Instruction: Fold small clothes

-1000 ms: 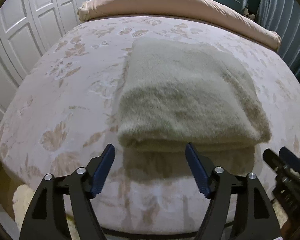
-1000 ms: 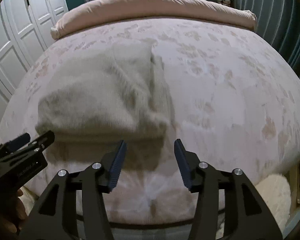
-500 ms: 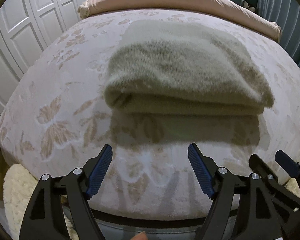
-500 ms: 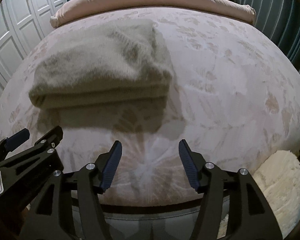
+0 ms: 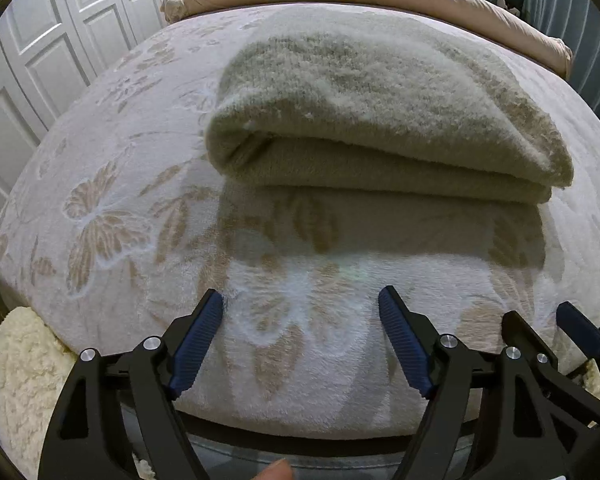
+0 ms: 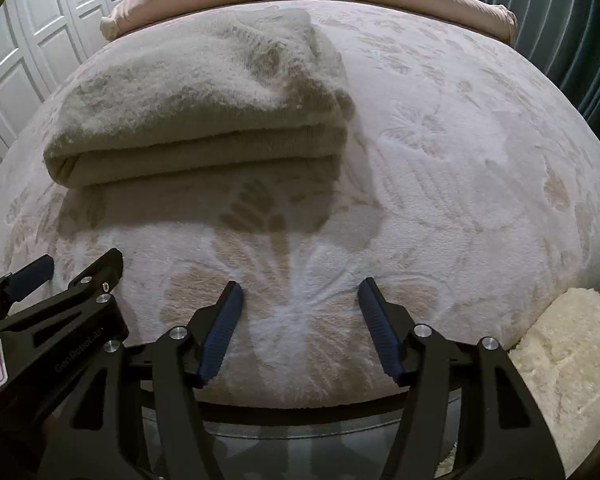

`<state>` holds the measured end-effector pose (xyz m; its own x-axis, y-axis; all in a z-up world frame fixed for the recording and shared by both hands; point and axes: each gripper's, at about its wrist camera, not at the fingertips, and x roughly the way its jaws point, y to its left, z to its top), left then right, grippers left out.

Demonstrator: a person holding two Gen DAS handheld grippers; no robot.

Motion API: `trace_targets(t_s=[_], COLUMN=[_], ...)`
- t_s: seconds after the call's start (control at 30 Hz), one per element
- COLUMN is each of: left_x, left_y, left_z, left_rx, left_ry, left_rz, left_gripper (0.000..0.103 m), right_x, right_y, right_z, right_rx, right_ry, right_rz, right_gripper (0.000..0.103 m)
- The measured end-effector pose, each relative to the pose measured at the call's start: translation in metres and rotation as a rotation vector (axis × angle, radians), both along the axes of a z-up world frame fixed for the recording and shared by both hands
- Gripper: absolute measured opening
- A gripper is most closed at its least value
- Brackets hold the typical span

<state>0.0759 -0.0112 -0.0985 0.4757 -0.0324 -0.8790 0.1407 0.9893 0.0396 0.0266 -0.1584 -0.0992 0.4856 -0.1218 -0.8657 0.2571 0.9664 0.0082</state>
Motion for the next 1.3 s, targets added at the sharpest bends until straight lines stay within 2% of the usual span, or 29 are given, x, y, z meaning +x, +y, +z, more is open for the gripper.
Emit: trace_targets(t_s=[0.13,0.4,1.3], left_x=[0.004,0.014,0.012], left_y=[0.002,0.008,0.01], left_z=[-0.003,-0.005,-0.008], left_rx=[0.009,0.005,0.006], left_ry=[0.002,0.015,-0.005], left_rz=[0.008,0.018,0.015], left_gripper=[0.086,0.092,0.092], right_x=[-0.001,0.002,0.0], right_y=[0.0,-0.005,-0.006], right_z=[-0.002,-0.004,-0.01], right_rx=[0.001,0.004,-0.012], right_ry=[-0.005,-0.004,-0.027], right_rz=[-0.007,-0.019,-0.019], right_gripper=[0.062,0.067,0.073])
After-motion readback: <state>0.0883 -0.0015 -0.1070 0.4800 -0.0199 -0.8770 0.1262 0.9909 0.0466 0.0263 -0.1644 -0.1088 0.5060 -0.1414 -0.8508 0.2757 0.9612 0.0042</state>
